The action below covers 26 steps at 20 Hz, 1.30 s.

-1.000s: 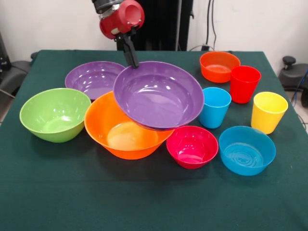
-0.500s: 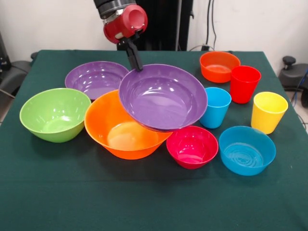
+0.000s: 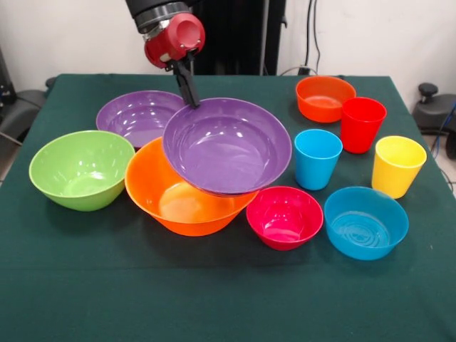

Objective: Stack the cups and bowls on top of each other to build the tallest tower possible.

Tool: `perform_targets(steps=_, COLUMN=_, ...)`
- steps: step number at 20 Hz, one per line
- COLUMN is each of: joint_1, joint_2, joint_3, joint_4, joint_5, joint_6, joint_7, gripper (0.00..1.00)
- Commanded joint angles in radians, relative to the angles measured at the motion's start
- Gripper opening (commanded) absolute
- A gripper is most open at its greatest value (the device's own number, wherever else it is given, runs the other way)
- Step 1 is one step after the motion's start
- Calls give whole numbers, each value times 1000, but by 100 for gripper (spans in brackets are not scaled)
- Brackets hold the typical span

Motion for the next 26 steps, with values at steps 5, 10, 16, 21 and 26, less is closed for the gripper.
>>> perform_targets(steps=5, joint_1=-10, joint_2=50, joint_3=34, joint_4=-15, joint_5=-78, joint_6=63, joint_7=-70, gripper=0)
perform_targets(steps=10, joint_1=4, joint_2=44, joint_3=22, joint_4=-15, joint_5=-78, joint_6=51, joint_7=-59, gripper=0)
perform_targets(steps=16, joint_1=-4, joint_2=55, joint_3=33, joint_4=-38, joint_5=-77, joint_6=77, joint_7=-81, gripper=0)
perform_targets(steps=21, joint_1=-14, joint_2=64, joint_3=39, joint_4=-51, joint_5=-81, joint_6=91, joint_7=-96, gripper=0)
perform_targets(steps=26, joint_1=-35, joint_2=75, joint_3=56, joint_4=-76, joint_5=-78, joint_6=128, joint_7=-127, gripper=0)
